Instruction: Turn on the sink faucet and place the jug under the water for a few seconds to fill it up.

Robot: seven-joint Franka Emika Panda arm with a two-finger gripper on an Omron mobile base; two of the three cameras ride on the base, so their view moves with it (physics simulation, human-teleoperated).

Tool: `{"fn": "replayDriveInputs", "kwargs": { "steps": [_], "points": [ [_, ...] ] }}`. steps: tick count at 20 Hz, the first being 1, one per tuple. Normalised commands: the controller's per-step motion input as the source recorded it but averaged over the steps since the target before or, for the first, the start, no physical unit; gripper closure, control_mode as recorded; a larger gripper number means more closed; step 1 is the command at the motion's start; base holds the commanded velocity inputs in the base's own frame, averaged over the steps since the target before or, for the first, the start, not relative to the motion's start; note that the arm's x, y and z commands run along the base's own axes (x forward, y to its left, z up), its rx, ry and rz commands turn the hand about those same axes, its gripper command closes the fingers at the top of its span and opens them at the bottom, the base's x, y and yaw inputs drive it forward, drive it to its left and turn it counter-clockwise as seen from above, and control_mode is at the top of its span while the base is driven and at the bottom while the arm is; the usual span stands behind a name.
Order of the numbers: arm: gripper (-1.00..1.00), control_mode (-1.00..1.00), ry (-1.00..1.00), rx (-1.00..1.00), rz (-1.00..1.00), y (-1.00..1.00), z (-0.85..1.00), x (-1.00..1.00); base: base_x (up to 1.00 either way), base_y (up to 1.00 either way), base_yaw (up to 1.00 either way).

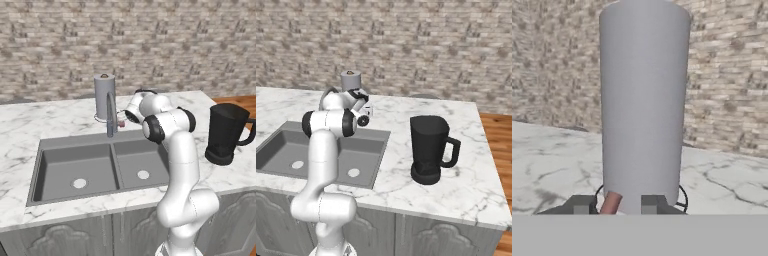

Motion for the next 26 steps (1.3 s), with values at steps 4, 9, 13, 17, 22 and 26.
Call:
{"fn": "replayDriveInputs", "kwargs": {
  "steps": [4, 9, 13, 17, 22, 26],
  "points": [
    [1.0, -1.0, 0.0, 0.24, -0.05, -0.94, -0.16, 0.0, 0.0, 0.0, 0.0],
    [1.0, -1.0, 0.0, 0.28, 0.0, -0.98, -0.12, 0.0, 0.0, 0.0, 0.0],
    [1.0, -1.0, 0.02, 0.28, 0.0, -0.94, -0.17, 0.0, 0.0, 0.0, 0.0],
    [1.0, -1.0, 0.09, 0.19, 0.0, -0.73, -0.24, 0.0, 0.0, 0.0, 0.0],
    [1.0, -1.0, 0.21, 0.08, 0.0, -0.35, -0.18, 0.0, 0.0, 0.0, 0.0],
    [-1.0, -1.0, 0.23, 0.02, 0.0, -0.08, -0.08, 0.0, 0.0, 0.0, 0.0]
  ]
}}
